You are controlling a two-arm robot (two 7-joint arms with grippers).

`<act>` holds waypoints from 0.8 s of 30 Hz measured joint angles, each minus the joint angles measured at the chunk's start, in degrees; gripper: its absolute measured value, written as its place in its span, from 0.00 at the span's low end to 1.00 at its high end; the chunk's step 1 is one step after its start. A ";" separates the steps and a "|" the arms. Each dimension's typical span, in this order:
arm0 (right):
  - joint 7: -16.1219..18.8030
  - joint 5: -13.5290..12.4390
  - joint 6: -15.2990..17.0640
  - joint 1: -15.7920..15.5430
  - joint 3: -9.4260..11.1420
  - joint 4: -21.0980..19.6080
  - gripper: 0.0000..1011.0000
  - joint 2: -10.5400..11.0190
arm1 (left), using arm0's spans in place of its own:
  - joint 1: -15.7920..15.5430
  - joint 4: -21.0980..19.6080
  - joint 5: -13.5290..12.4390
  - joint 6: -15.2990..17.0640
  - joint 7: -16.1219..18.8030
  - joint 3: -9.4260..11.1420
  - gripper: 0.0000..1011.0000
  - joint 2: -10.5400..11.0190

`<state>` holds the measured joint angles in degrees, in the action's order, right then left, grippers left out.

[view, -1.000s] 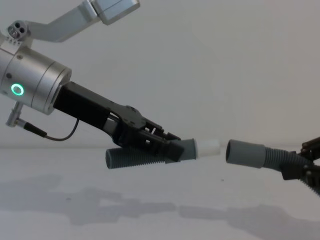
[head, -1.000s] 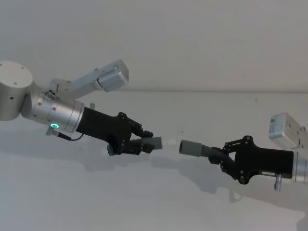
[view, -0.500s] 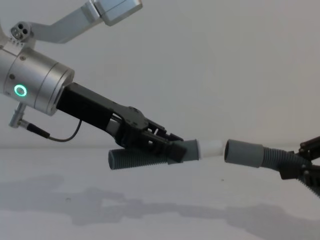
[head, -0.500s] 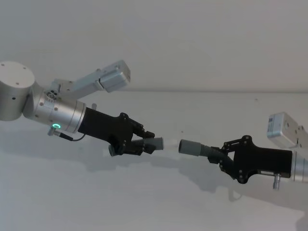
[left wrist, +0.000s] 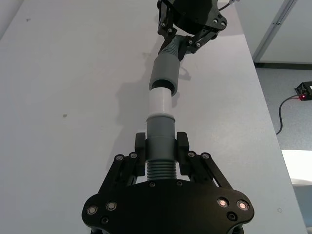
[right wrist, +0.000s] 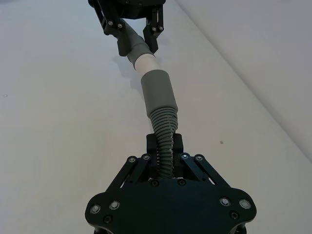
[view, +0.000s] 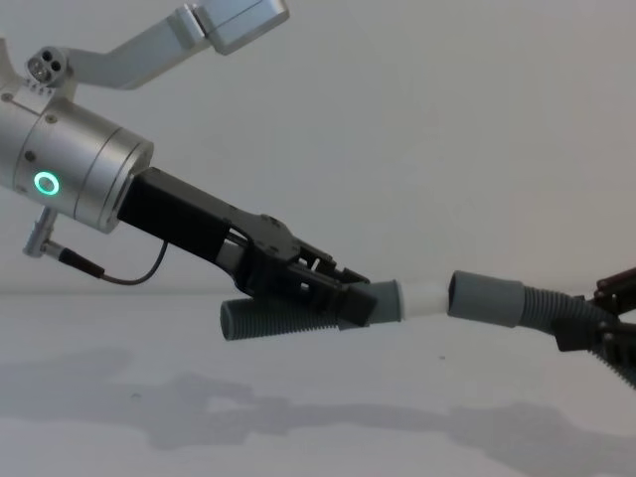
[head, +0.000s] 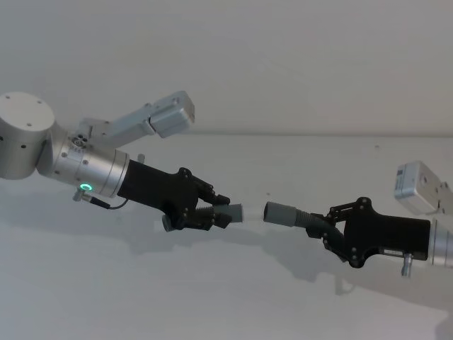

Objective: Use both hands to pick up one end of the pipe from the table, align the ends, and insert them.

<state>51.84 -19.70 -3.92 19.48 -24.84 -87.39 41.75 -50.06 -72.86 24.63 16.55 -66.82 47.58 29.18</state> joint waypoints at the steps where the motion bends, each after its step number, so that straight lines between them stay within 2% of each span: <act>1: -0.02 -0.10 0.00 0.01 -0.07 0.03 0.15 0.04 | -0.04 0.01 0.05 -0.03 0.04 0.08 0.35 0.00; 24: 0.35 -1.03 -0.04 1.08 -1.72 1.32 0.15 0.26 | -1.08 0.79 0.89 -0.70 -0.03 1.30 0.35 0.03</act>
<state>52.19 -20.73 -3.97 20.56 -26.57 -86.07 42.01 -51.14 -72.07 25.52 15.85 -66.85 48.88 29.21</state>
